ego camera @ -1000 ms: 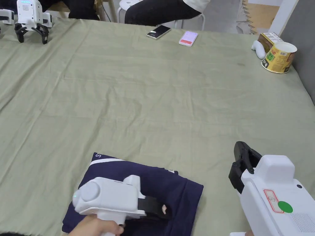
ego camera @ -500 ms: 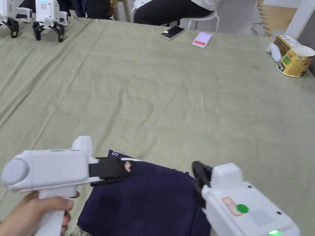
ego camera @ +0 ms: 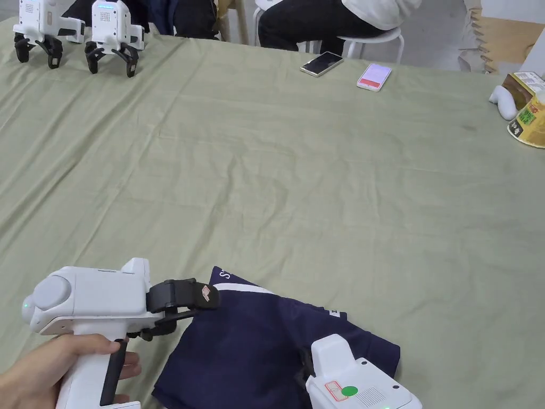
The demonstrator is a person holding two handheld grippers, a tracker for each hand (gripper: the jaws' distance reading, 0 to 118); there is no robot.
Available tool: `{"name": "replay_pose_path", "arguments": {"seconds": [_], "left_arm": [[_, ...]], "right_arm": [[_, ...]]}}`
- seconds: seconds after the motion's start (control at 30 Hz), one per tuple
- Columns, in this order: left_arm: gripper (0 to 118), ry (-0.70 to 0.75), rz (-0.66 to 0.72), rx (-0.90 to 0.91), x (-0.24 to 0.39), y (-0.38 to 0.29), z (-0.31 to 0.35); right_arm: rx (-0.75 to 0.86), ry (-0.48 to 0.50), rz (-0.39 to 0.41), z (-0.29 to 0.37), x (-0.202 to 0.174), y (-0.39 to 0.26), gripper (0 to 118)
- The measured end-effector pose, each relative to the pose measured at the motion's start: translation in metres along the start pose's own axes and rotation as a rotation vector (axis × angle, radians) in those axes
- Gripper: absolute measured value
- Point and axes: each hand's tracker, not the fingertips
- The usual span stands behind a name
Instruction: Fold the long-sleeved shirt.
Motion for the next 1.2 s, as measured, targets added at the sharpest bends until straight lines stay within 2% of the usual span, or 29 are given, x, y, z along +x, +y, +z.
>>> {"name": "replay_pose_path", "arguments": {"seconds": [0.07,0.13,0.17,0.2,0.27,0.3,0.33,0.4,0.43,0.47,0.57,0.6,0.63,0.77,0.97,1.2], "left_arm": [[110,-0.007,-0.026,-0.055,0.001,0.001,-0.015],[103,0.008,-0.045,-0.133,0.004,-0.001,-0.035],[91,0.03,-0.05,-0.167,0.001,0.0,-0.039],[74,0.028,-0.012,-0.172,0.004,-0.003,-0.042],[71,0.02,-0.045,-0.148,0.006,-0.003,-0.038],[63,0.022,-0.065,-0.152,-0.004,0.001,-0.036],[53,0.015,-0.083,-0.151,-0.006,0.001,-0.033],[22,0.015,-0.061,-0.118,-0.01,0.001,-0.023],[20,-0.058,-0.01,-0.106,-0.017,0.005,-0.02],[19,0.034,-0.089,-0.03,-0.023,0.01,-0.014],[19,0.082,-0.182,-0.015,-0.015,0.013,0.006],[19,0.001,-0.102,-0.053,-0.015,0.015,0.017],[19,0.009,-0.117,-0.035,-0.02,0.021,0.032],[19,0.117,-0.115,0.033,-0.046,0.052,0.097],[19,0.289,-0.085,0.11,-0.102,0.104,0.209],[19,0.37,0.032,0.204,-0.183,0.159,0.291]], "right_arm": [[0.002,0.001,0.003,-0.001,0.0,-0.001,0],[0.005,0.0,-0.008,-0.002,0.0,-0.003,0],[0.006,-0.001,-0.008,-0.001,0.0,-0.003,0],[0.009,-0.001,-0.007,0.0,0.0,-0.003,0],[0.016,-0.003,-0.008,0.002,0.0,-0.004,0],[0.02,-0.004,-0.008,0.004,0.0,-0.004,0],[0.03,-0.006,-0.011,0.006,0.0,-0.003,0],[0.086,-0.002,-0.011,0.015,-0.003,0.002,0],[0.118,-0.008,-0.002,0.019,-0.006,0.006,0],[0.136,-0.011,0.007,0.023,-0.01,0.011,0],[0.188,0.024,0.021,0.028,-0.022,0.03,0],[0.203,0.041,0.028,0.027,-0.028,0.039,0],[0.22,0.066,0.048,0.024,-0.037,0.05,0],[0.251,0.143,0.144,-0.004,-0.082,0.092,0],[0.253,0.282,0.242,-0.075,-0.178,0.153,0],[0.191,0.336,0.284,-0.165,-0.282,0.212,0]]}}
